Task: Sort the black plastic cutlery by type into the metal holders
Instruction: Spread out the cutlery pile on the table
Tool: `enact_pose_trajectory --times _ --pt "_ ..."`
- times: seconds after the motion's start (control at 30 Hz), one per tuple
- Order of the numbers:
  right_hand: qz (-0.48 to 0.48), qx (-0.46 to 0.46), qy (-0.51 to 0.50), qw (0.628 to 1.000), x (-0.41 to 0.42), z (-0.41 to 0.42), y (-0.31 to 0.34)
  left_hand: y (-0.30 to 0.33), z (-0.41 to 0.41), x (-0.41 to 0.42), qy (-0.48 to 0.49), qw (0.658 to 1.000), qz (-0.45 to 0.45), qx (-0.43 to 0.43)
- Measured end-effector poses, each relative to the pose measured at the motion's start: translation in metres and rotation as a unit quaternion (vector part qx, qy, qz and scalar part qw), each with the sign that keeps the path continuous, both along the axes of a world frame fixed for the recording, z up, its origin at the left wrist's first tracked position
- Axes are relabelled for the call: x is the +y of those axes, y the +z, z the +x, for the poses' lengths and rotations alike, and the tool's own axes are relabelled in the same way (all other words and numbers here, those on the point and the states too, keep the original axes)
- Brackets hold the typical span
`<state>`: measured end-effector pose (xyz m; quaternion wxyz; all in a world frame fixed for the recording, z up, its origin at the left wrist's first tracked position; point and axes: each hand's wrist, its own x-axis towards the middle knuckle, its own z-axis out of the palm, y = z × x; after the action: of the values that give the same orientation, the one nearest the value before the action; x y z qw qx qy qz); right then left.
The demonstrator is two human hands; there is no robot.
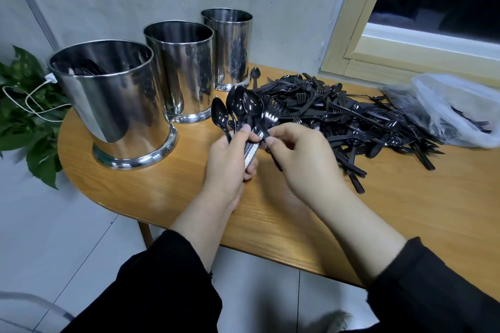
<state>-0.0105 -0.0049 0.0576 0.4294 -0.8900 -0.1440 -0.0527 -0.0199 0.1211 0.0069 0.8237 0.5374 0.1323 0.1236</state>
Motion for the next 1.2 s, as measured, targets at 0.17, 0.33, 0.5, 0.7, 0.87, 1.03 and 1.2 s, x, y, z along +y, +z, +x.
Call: enact_pose_trajectory --times 0.17,0.33,0.5,0.7,0.87,1.03,1.2 --pt "0.042 0.001 0.004 0.999 0.013 0.0 -0.013 -0.001 0.002 0.001 -0.009 1.0 -0.004 -0.008" --pt "0.007 -0.037 0.038 0.999 0.008 -0.003 -0.014 -0.002 0.0 0.003 -0.01 1.0 0.012 -0.009" --pt "-0.147 -0.067 -0.051 0.986 -0.031 0.017 -0.023 0.002 0.0 0.003 -0.004 1.0 -0.005 0.007" --pt "-0.317 -0.054 -0.031 0.946 -0.034 0.016 -0.037 0.003 0.0 0.002 0.002 1.0 0.011 0.007" --pt "-0.276 -0.044 -0.043 0.959 -0.031 0.018 -0.038 0.002 0.0 0.002 0.009 1.0 -0.014 0.007" --pt "-0.143 0.007 -0.069 0.987 -0.04 0.015 -0.031 0.002 0.001 0.0 0.002 0.999 -0.041 -0.01" --pt "0.012 0.017 -0.055 0.998 -0.038 0.0 -0.013 0.001 0.0 0.001 0.001 1.0 0.001 0.006"
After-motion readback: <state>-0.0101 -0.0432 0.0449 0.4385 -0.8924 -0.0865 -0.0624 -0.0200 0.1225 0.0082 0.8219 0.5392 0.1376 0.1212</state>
